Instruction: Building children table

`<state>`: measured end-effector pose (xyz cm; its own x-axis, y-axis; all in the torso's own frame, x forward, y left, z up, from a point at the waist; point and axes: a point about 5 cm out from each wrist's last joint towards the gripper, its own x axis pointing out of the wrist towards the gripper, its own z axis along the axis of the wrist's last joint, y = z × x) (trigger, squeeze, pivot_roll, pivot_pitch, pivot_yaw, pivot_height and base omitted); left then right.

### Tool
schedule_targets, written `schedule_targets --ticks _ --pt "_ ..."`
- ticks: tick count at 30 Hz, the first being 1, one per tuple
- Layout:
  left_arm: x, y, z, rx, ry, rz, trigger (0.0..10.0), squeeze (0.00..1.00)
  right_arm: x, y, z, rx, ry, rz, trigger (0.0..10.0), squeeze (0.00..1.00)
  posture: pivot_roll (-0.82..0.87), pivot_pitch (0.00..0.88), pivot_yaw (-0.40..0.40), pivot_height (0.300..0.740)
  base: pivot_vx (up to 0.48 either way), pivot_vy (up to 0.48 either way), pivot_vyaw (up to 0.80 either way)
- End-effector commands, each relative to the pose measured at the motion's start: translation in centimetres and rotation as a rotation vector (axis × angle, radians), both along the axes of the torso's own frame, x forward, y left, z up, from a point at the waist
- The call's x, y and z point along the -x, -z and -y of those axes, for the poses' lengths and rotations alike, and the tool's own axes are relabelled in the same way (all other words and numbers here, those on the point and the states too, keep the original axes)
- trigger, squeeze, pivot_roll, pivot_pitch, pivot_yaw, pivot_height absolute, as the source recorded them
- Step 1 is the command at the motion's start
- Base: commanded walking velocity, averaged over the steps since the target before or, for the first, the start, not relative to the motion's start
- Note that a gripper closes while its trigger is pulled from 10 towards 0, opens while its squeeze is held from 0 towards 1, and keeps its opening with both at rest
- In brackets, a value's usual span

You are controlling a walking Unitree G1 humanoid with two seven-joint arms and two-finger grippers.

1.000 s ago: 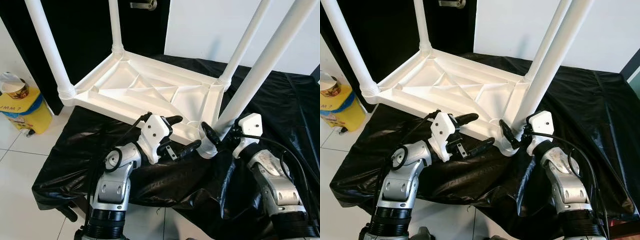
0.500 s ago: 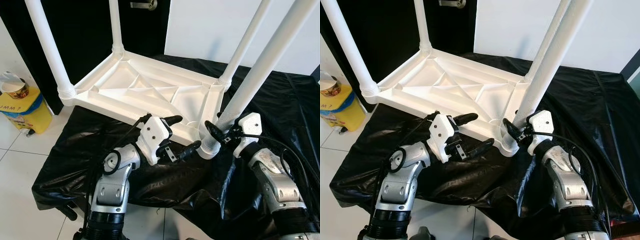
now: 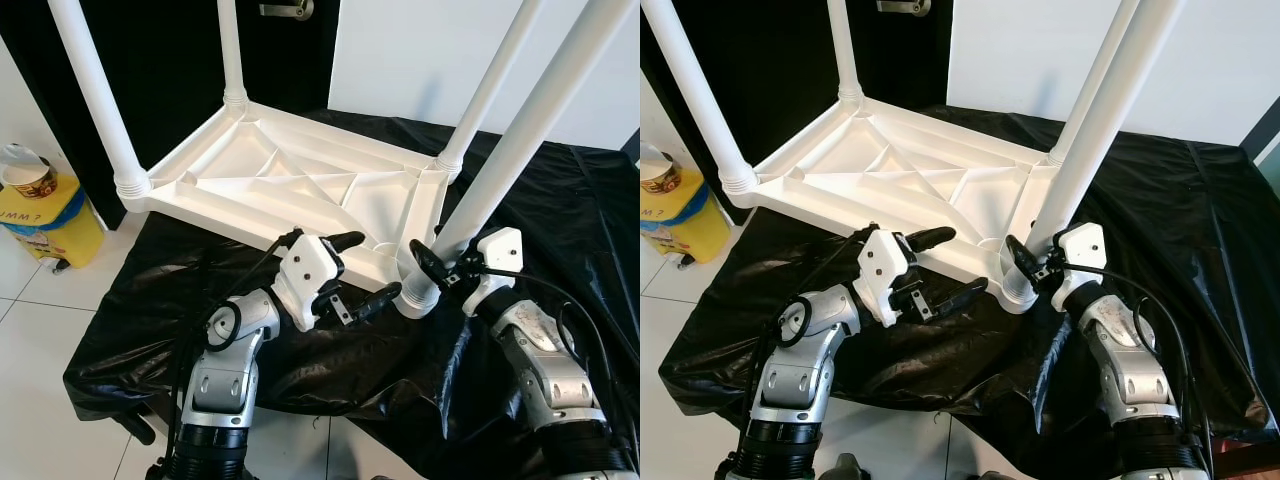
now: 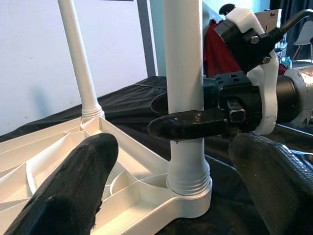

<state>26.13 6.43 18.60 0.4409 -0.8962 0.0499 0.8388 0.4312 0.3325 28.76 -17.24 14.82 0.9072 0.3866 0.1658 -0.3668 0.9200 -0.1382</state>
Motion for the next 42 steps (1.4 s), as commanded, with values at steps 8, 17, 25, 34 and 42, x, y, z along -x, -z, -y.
schedule_targets --ticks 8,17,25,34,42 --pt "-0.7 -0.5 0.0 0.084 -0.183 0.026 10.0 0.00 0.7 1.2 -0.4 -0.018 0.149 -0.056 10.0 0.00 0.09 0.065 -0.129 0.740 0.000 0.000 0.00" --pt "-0.7 -0.5 0.2 0.090 -0.179 0.027 10.0 0.00 1.1 1.4 -1.3 -0.078 0.308 -0.058 10.0 0.00 0.09 0.058 -0.134 0.740 0.000 0.000 0.00" --pt "-0.8 -0.5 0.4 0.092 -0.170 0.033 10.0 0.00 1.1 1.3 -1.5 -0.099 0.454 -0.061 10.0 0.00 0.08 0.046 -0.137 0.740 0.000 0.000 0.00" --pt "-1.1 -0.6 0.6 0.097 -0.161 0.040 10.0 0.00 0.8 1.4 -1.7 -0.100 0.473 -0.068 10.0 0.00 0.06 0.016 -0.129 0.740 0.000 0.000 0.00" --pt "-1.2 -0.5 0.6 0.084 -0.141 0.041 10.0 0.00 0.8 1.4 -1.7 -0.093 0.493 -0.065 10.0 0.00 0.04 0.011 -0.115 0.740 0.000 0.000 0.00"
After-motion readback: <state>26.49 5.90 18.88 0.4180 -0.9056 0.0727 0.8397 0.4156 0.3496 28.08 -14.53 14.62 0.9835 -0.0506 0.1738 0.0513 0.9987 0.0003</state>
